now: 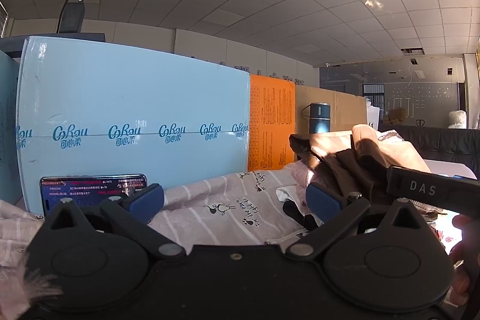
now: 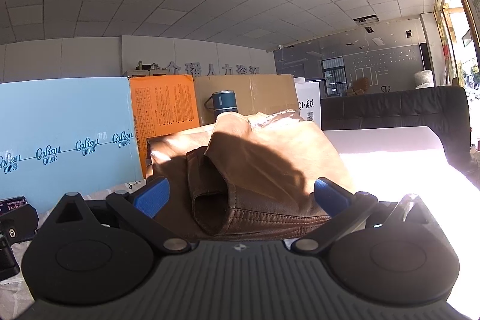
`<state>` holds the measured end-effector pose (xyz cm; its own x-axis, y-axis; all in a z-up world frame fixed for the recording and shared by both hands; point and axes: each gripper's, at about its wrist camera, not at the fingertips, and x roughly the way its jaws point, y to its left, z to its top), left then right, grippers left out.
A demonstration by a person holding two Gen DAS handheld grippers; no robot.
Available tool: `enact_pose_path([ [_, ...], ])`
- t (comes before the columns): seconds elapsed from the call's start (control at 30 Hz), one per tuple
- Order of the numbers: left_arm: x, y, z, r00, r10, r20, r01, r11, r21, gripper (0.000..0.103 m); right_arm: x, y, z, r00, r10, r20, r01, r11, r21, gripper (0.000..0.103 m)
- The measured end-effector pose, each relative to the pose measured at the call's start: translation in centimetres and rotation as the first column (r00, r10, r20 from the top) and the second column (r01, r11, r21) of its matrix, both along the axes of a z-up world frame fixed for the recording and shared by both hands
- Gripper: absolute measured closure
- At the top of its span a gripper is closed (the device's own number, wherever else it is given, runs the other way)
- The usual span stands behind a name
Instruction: Fold clothes
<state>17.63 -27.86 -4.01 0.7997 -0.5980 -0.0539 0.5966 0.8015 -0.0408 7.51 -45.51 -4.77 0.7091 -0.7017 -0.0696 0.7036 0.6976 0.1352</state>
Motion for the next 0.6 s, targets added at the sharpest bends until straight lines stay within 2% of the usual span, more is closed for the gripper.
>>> enact_pose_path([
  [0.6,0.01,0.09,-0.04,1.000,-0.002,-0.003,0.002,1.000,-0.006,0.000,0.37,-0.27,0.00,1.000,0.003,-0.005,-0.003,1.000,0.011,0.000],
])
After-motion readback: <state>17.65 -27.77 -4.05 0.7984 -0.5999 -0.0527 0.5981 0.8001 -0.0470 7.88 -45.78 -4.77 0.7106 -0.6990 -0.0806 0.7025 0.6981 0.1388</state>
